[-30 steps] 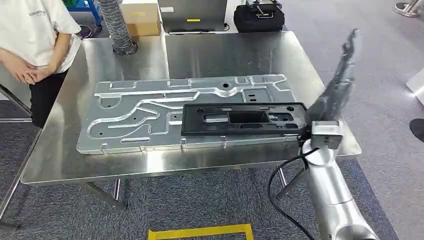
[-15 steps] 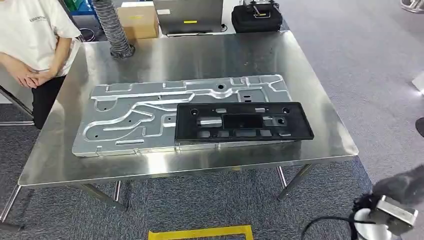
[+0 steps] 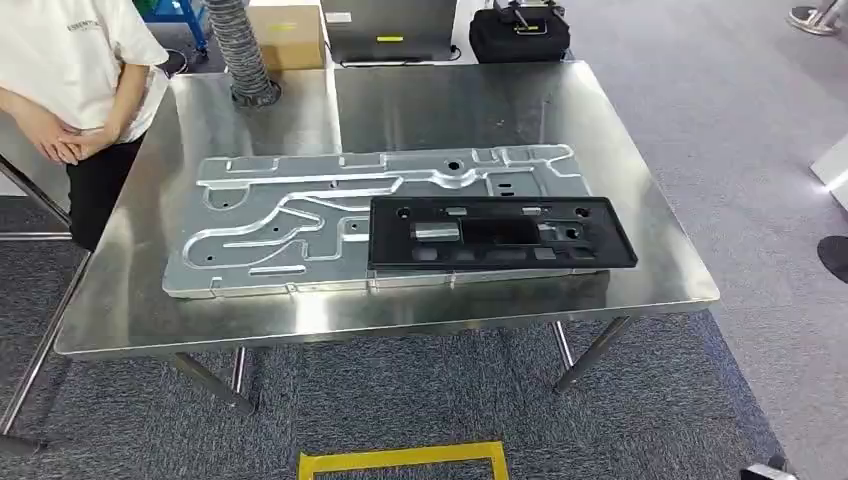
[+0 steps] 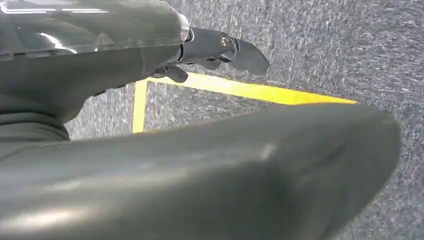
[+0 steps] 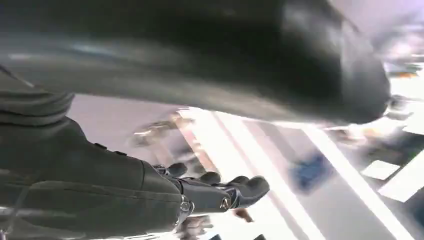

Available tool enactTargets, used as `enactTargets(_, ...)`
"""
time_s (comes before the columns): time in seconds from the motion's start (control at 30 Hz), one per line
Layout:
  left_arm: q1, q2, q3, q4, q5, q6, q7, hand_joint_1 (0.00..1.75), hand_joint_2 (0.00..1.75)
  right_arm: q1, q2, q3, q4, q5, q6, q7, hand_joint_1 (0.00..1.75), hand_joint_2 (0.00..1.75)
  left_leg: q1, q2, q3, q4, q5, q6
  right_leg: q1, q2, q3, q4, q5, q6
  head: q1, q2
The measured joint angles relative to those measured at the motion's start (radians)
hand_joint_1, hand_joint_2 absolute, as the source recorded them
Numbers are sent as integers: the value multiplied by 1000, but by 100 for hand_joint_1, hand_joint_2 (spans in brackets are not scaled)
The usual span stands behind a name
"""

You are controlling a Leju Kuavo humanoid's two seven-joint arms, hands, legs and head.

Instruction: Take the parts from the cabinet and place them on the table.

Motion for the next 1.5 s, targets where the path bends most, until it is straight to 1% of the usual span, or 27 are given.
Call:
enactTargets(0.03,-1,-2,0,0,-4,-3,-1,0,0,-23,-2,-28,96,49,-27,1,0,0,0,2,-1,1,6,-5,2,0,66,-96,1,-9,0,0)
enactTargets(0.17,-7,-8,1,0,-10,-3,-2,0,0,-86,-17,-102,413,179,-83,35,0,0,2,3,-2,-7,29,-31,18,3,51,-96,23,-28,0,0)
enactTargets(0.2,-3,-8,1,0,-11,-2,-2,0,0,-98,-21,-108,483,205,-85,57,0,0,-1,3,-8,-5,30,-40,8,3,43,-106,40,-40,0,0)
enactTargets(0.23,-1,-8,2,0,-11,-1,-2,0,0,-108,-22,-111,532,222,-84,73,0,0,4,2,-13,8,5,-44,8,-2,34,-107,50,-46,0,0)
enactTargets(0.33,-1,-10,2,0,-17,0,1,0,0,-128,-25,-112,674,312,-65,147,0,0,4,2,-68,202,-176,-49,13,-2,-5,-106,78,-60,0,0)
enactTargets(0.4,0,-10,2,0,-19,3,1,0,0,-140,-28,-107,747,363,-39,192,0,0,4,2,-78,304,-205,-50,18,-3,-33,-102,96,-61,0,0)
enactTargets(0.43,1,-10,2,0,-20,3,2,0,0,-144,-29,-104,774,373,-27,207,0,0,4,2,-55,298,-182,-49,20,-3,-46,-98,104,-61,0,0)
enactTargets(0.5,0,-10,2,0,-29,3,2,0,0,-153,-29,-97,826,398,12,249,0,0,1,2,54,162,-107,-39,22,-3,-72,-87,117,-58,0,0)
enactTargets(0.53,-2,-10,2,0,-31,3,2,0,0,-159,-29,-93,844,407,23,263,0,0,-3,2,125,63,-95,-31,23,-3,-81,-80,122,-56,0,0)
enactTargets(0.57,-5,-10,2,0,-34,3,2,0,0,-162,-28,-87,861,415,35,274,0,0,-9,2,174,-20,-125,-23,26,-3,-87,-74,126,-52,0,0)
enactTargets(0.6,-6,-10,1,0,-40,0,2,0,0,-164,-27,-83,877,418,46,283,0,0,-9,4,185,-38,-123,-23,24,-4,-88,-74,134,-46,0,0)
enactTargets(0.73,-7,-13,0,0,-51,0,2,0,0,-172,-28,-71,916,437,94,302,0,0,-3,8,156,-51,-85,-1,18,-2,-97,-73,149,-22,0,0)
enactTargets(0.83,-8,-13,-2,0,-59,0,3,0,0,-177,-28,-66,931,438,125,309,0,0,-4,11,116,-49,-54,10,9,2,-149,89,-25,-6,0,0)
enactTargets(0.87,-7,-13,-2,0,-62,0,3,0,0,-180,-28,-64,935,442,138,311,0,0,-4,12,102,-47,-44,10,6,2,-164,160,-64,0,0,0)
enactTargets(0.9,-8,-13,-3,0,-63,0,3,0,0,-182,-28,-62,940,447,149,314,0,0,-4,13,84,-42,-34,7,2,2,-170,219,-72,4,0,0)
enactTargets(0.97,-8,-13,-3,0,-66,0,3,0,0,-184,-28,-56,946,450,158,314,0,0,-3,14,52,-30,-17,1,-5,2,-123,200,-13,8,0,0)
enactTargets(1.03,-8,-13,-4,0,-72,0,3,0,0,-188,-28,-55,950,450,173,320,0,0,-2,13,22,-13,-5,-6,-10,2,-5,42,41,7,0,0)
enactTargets(1.07,-9,-13,-6,0,-76,0,3,0,0,-193,-28,-54,952,450,182,326,0,0,-3,13,11,-3,0,-11,-10,3,58,-53,13,4,0,0)
enactTargets(1.1,-9,-13,-9,1,-79,0,3,0,0,-197,-28,-53,954,450,186,330,0,0,-5,14,4,2,5,-19,-2,6,84,-109,-6,-2,0,0)
enactTargets(1.2,-12,-13,-15,1,-83,-3,0,0,0,-197,-27,-49,962,451,198,341,0,0,1,14,1,-4,32,-39,7,5,67,-101,11,-22,0,0)
enactTargets(1.23,-9,-13,-18,0,-83,-3,0,0,0,-196,-27,-49,964,451,198,344,0,0,1,12,-4,-1,31,-45,-3,1,60,-111,26,-33,0,0)
enactTargets(1.27,-7,-13,-19,1,-84,-3,-1,0,0,-199,-26,-49,966,453,199,350,0,0,5,11,-16,19,-8,-47,0,-4,48,-110,36,-42,0,0)
enactTargets(1.3,-6,-14,-21,1,-84,-3,-2,0,0,-199,-26,-47,967,456,199,352,0,0,6,10,-34,79,-83,-49,1,-3,32,-109,49,-50,0,0)
enactTargets(1.37,-7,-16,-23,1,-86,-3,-3,0,0,-197,-26,-46,968,462,199,361,0,0,6,10,-66,225,-191,-53,7,-5,1,-108,71,-52,0,0)
enactTargets(1.4,-7,-16,-24,1,-86,-3,-4,0,0,-197,-26,-45,968,464,199,363,0,0,6,11,-73,281,-207,-54,9,-6,-14,-106,82,-52,0,0)
enactTargets(1.43,-6,-16,-24,1,-86,-3,-4,0,0,-197,-26,-45,969,466,199,365,0,0,6,11,-65,307,-195,-54,11,-6,-31,-104,93,-53,0,0)
enactTargets(1.5,-7,-16,-25,1,-86,-3,-5,0,0,-196,-26,-44,970,467,198,367,0,0,6,11,2,251,-118,-51,12,-6,-67,-93,111,-49,0,0)
